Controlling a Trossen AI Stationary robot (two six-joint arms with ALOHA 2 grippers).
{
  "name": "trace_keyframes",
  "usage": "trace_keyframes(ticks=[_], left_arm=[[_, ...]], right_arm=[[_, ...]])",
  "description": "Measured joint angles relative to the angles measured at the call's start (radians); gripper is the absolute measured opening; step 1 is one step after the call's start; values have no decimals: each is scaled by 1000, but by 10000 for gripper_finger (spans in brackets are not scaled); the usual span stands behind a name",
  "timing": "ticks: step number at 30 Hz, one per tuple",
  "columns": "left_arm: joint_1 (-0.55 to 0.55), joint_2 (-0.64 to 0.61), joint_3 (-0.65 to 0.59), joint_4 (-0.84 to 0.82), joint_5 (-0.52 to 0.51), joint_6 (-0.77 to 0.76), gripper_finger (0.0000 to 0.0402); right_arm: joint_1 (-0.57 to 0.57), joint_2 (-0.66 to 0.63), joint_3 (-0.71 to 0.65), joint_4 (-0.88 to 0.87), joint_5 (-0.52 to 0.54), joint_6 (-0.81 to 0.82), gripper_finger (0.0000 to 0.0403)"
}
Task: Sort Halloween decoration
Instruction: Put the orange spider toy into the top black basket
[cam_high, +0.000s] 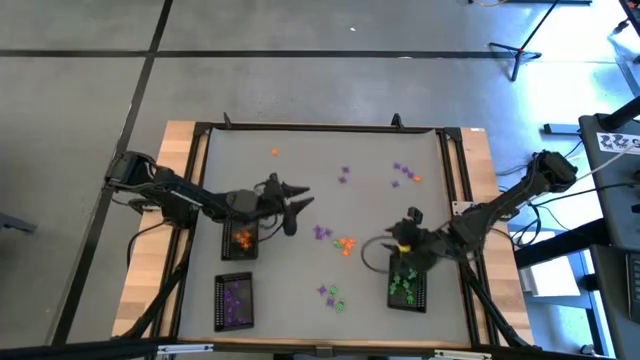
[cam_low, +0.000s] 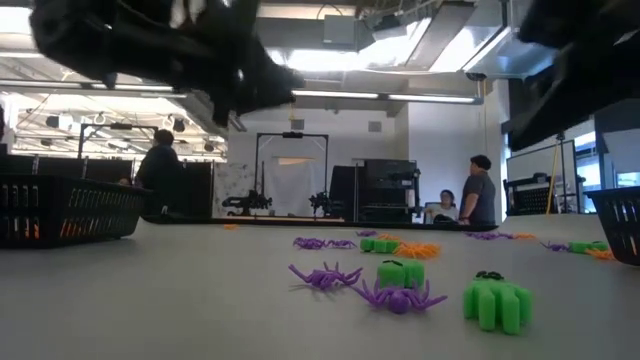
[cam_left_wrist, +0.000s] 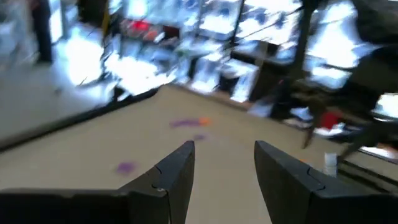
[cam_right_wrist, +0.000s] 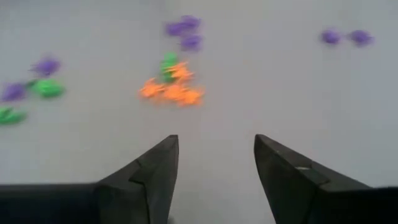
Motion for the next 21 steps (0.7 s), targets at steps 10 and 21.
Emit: trace_keyframes(ticks=[10,21], left_arm=[[347,6,478,-1274,67,-102,158],[710,221,720,-1653,362,25,158]], right_arm=[[-174,-1,0,208,69,-343,209],[-217,-2,0,452,106,-620,209]])
